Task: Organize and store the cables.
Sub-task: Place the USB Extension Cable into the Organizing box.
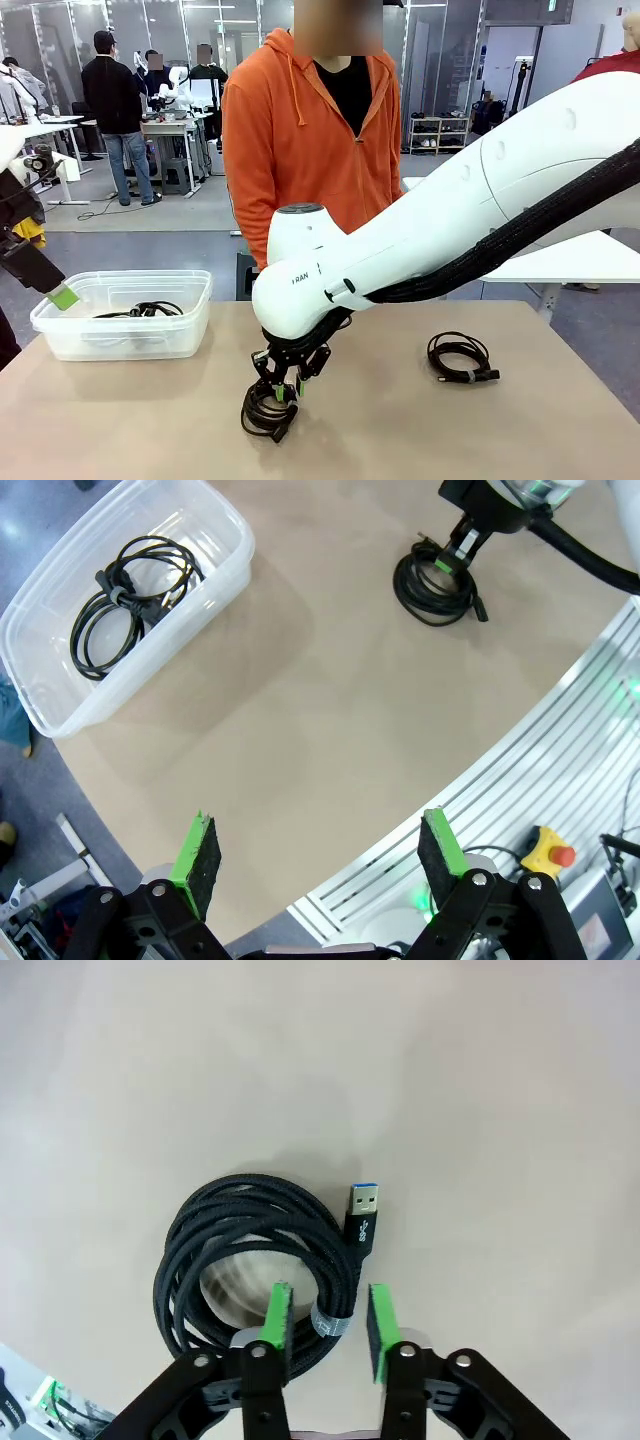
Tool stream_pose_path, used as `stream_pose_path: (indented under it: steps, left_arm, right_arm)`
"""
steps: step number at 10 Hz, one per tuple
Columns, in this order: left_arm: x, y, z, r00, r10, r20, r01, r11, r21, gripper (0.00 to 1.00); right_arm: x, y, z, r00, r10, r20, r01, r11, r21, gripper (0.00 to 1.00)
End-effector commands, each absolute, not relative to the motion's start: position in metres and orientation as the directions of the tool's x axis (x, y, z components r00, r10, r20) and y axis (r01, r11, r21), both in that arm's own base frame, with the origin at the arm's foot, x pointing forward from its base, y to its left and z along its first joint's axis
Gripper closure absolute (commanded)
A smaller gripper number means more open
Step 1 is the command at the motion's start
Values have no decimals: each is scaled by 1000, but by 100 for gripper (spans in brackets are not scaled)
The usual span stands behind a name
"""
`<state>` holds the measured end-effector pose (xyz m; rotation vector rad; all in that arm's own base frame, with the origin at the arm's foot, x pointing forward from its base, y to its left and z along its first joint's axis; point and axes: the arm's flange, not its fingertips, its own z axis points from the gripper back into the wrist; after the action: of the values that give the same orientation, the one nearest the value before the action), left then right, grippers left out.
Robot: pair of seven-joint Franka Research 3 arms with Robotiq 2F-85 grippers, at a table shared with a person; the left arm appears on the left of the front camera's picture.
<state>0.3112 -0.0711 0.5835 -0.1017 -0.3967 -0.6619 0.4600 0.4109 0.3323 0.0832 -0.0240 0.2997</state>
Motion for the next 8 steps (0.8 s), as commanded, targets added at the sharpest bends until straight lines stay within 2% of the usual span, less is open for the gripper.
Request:
stream_pose_path:
  steps: [1,3,8]
  left_arm:
    - [311,-72,585,720,-577,385,610,791,45,0]
    - [311,-72,585,720,-577,385,610,791,45,0]
    - [311,-72,585,720,-577,385,610,791,45,0]
  right_arm:
    - [454,403,338,966,250,65,-253,967,34,30]
    - [444,385,354,964,256,74,-259,965,41,0]
    - [427,277,419,931,352,95,-356,934,32,0]
